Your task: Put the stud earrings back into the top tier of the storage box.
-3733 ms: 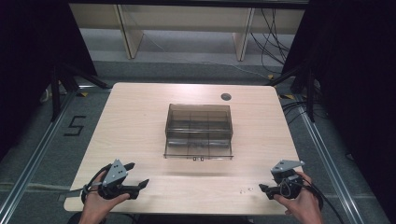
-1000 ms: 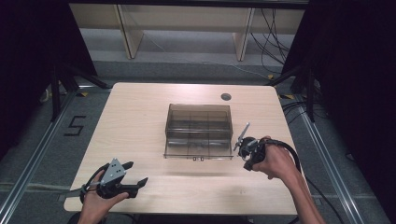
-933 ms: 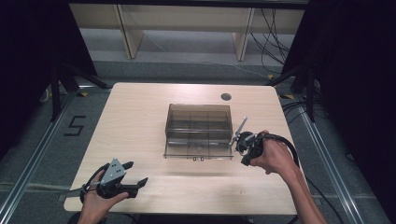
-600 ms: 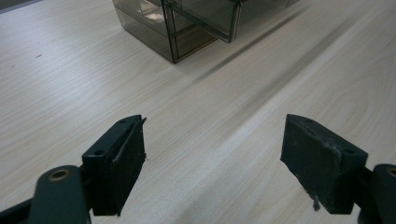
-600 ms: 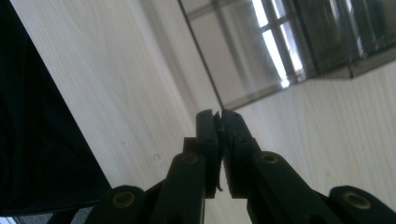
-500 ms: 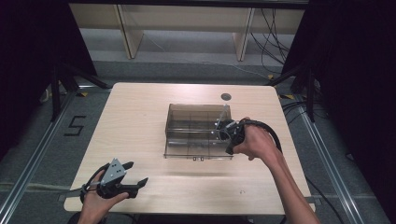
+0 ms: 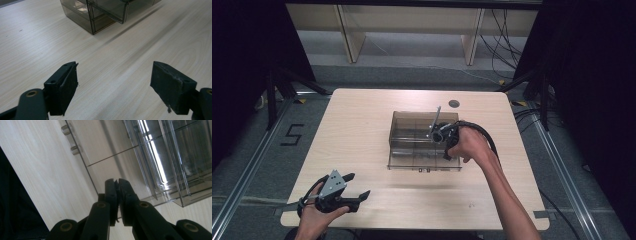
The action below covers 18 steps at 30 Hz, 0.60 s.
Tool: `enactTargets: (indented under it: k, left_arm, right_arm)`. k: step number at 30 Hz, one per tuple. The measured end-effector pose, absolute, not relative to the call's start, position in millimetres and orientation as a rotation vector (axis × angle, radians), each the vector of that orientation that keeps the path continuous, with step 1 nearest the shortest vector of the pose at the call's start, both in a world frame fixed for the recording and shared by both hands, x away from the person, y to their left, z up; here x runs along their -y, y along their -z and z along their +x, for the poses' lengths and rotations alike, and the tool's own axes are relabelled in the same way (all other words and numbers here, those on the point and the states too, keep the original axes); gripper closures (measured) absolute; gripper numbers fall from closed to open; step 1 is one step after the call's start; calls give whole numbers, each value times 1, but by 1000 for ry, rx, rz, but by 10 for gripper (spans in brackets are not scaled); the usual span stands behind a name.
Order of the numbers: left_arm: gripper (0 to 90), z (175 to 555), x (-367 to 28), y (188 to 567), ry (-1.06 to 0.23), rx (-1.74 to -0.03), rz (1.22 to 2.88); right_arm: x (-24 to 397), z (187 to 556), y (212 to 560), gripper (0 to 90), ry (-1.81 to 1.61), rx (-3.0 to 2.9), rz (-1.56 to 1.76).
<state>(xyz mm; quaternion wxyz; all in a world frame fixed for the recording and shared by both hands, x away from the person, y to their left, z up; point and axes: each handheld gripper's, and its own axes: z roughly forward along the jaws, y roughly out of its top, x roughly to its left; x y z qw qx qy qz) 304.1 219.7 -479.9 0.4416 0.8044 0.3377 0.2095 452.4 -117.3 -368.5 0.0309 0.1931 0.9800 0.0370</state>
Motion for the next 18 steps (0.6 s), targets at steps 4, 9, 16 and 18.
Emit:
enactTargets:
  k: [4, 9, 16, 18]
  left_arm:
    - [212, 304, -220, 479, -522, -835, 2006]
    - [212, 304, -220, 480, -514, -841, 1995]
    - [212, 304, -220, 480, -517, -844, 1997]
    - [212, 304, -220, 480, -513, -840, 1997]
  right_arm:
    - [116, 458, 375, 867, -108, -3026, 614]
    - [118, 462, 384, 867, -69, -3027, 676]
    - [119, 466, 392, 867, -66, -3034, 668]
    - [117, 468, 395, 866, -73, -3046, 642]
